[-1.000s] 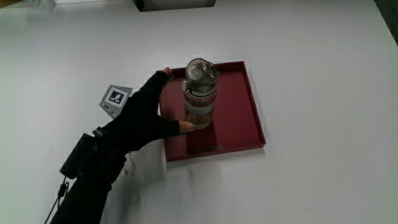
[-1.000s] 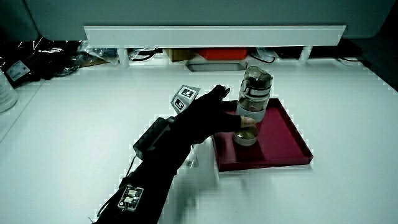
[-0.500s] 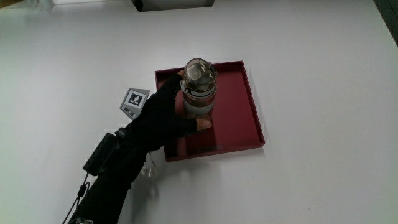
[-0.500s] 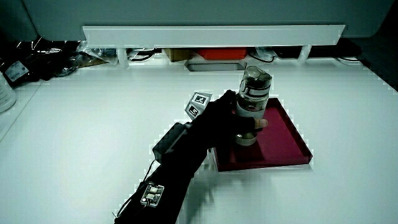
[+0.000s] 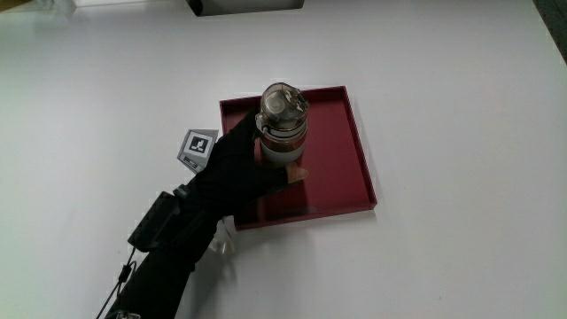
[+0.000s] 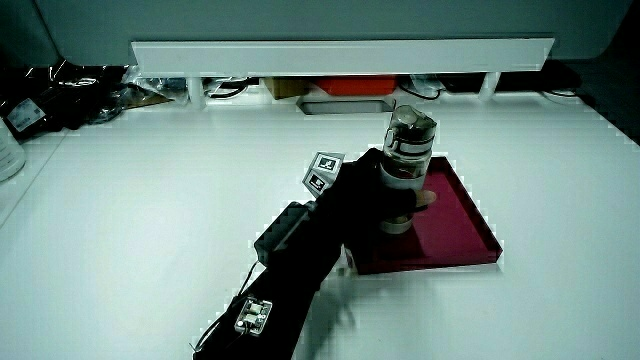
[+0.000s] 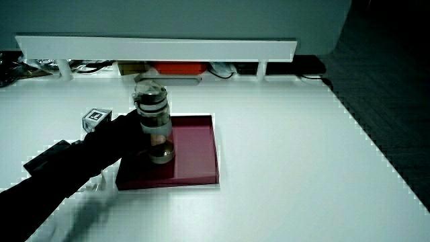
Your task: Pick bottle
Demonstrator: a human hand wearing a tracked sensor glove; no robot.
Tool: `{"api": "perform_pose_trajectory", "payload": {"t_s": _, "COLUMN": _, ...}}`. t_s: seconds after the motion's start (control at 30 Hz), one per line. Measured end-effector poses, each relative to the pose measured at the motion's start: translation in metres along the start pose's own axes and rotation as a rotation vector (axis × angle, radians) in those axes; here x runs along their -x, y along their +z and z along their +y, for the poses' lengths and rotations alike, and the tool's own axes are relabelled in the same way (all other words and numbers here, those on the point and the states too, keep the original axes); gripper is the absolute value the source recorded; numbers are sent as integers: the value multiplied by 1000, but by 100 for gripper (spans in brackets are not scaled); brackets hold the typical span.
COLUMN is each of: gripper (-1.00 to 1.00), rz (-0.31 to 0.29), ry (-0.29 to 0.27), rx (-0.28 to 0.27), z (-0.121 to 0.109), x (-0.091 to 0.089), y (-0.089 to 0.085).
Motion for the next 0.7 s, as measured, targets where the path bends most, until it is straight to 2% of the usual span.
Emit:
{"api": "perform_pose_trajectory", "payload": {"t_s": 0.03, "gripper": 0, "rz": 17, "ry": 4, "rx": -12, "z": -1, "x": -1, "y": 0}}
{"api": "perform_pose_trajectory", "payload": {"t_s": 0.07, "gripper": 8, "rz": 9, "ry": -12, "rx": -34, "z": -2, "x": 0, "y": -1}}
{"api": "perform_pose_trajectory", "payload": {"t_s": 0.17, "gripper": 31, "rz": 9, "ry": -12, "rx": -89, "z": -5, "x": 0, "y": -3}}
{"api": "perform_pose_trajectory", "payload": {"t_s": 0.23, "gripper": 46, "rz": 10, "ry": 7, "rx": -140, "z": -9, "x": -1, "y": -3}}
{"api": "perform_pose_trajectory", "payload": {"t_s": 0.27, "gripper": 54, "rz": 0, "ry": 6, "rx": -154, "z": -10, "x": -2, "y": -2}}
{"api": "perform_pose_trajectory", "payload": {"t_s": 0.3, "gripper": 62, "rz": 18, "ry": 17, "rx": -168, "z": -11, "x": -3, "y": -2}}
{"api": "perform_pose_trajectory", "payload": {"t_s": 0.33, "gripper": 69, "rz": 15, "ry": -16, "rx": -182, "z": -11, "x": -3, "y": -3}}
{"api": "perform_pose_trajectory", "payload": {"t_s": 0.4, "gripper": 85, "rz": 36, "ry": 7, "rx": -196, "z": -13, "x": -4, "y": -4}}
{"api": "perform_pose_trajectory", "payload": {"t_s": 0.43, "gripper": 92, "rz": 32, "ry": -15, "rx": -203, "z": -14, "x": -4, "y": -4}}
{"api": "perform_pose_trajectory", "payload": {"t_s": 0.47, "gripper": 100, "rz": 25, "ry": -6, "rx": -216, "z": -16, "x": -5, "y": -4}}
{"api": "perform_pose_trajectory", "payload": {"t_s": 0.5, "gripper": 100, "rz": 28, "ry": -32, "rx": -226, "z": -15, "x": -2, "y": -4}}
{"api": "perform_pose_trajectory", "payload": {"t_s": 0.53, "gripper": 100, "rz": 51, "ry": -28, "rx": -236, "z": -16, "x": -2, "y": -4}}
{"api": "perform_pose_trajectory", "payload": {"t_s": 0.57, "gripper": 100, "rz": 47, "ry": 10, "rx": -233, "z": -18, "x": -5, "y": -4}}
{"api": "perform_pose_trajectory", "payload": {"t_s": 0.67, "gripper": 100, "rz": 34, "ry": -32, "rx": -243, "z": -18, "x": -4, "y": -4}}
{"api": "perform_pose_trajectory", "payload": {"t_s": 0.7, "gripper": 100, "rz": 37, "ry": -21, "rx": -238, "z": -18, "x": -3, "y": -4}}
